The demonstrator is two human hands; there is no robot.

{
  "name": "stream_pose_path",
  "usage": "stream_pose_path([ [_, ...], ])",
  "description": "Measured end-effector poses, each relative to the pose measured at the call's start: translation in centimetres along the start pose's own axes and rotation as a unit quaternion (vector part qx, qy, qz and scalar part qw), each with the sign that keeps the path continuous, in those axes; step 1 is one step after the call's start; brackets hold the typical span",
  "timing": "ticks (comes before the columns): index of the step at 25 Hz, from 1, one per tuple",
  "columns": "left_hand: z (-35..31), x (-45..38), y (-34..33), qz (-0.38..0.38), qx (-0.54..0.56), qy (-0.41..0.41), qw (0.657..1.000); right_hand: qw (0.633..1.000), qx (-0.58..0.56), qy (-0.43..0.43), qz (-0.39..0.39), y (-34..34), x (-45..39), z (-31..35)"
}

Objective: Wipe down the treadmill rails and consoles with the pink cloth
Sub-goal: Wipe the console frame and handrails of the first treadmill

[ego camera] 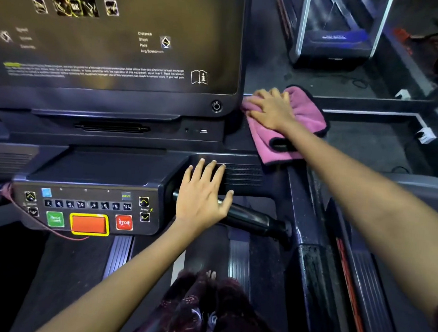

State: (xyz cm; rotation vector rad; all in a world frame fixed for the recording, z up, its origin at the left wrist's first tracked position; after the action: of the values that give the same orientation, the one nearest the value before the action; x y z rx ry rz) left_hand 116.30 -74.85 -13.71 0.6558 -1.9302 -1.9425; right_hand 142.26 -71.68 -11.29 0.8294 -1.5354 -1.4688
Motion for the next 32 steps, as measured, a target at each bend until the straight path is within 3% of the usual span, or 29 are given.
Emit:
stream_pose_path([
  [3,0.1,0.0,-0.2,0.008,0.001,-0.002,1.000,0.998,0.005,-0.054,-0.010,0.3,-1.5,3.3],
  [6,0.1,0.0,-0.4,0.024,0.003,0.000,1.000,1.000,0.006,0.005,-0.012,-0.2,-1.4,5.0],
  [8,0.2,0.0,-0.5,0.029,0.005,0.007,1.000,1.000,-0.001,0.005,-0.008,0.2,-1.5,3.7],
  [13,0.4,0.0,-0.7,0.065,0.012,0.023,0.998,0.992,-0.066,-0.107,0.001,0.2,-1.0,-0.1],
  [21,0.4,0.1,-0.6,0.083,0.020,0.018,0.996,0.982,-0.093,-0.159,-0.029,-0.5,4.0,-2.0],
  [32,0.1,0.2,-0.5,0.064,0.040,0.002,0.997,0.987,-0.059,-0.143,-0.042,-2.1,12.4,0.3],
])
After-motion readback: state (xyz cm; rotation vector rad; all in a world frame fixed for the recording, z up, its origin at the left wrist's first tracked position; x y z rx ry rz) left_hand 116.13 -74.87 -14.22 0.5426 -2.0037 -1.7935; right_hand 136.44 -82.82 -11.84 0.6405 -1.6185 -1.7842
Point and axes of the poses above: each hand's wrist, its own x-axis away from the middle knuckle, its own y-axis out of the back of the hand, z = x × y, the point moved 5 cm from there along -x, towards the middle knuckle, and after that the axes turned 9 degrees about z, right-handed, at the moved point
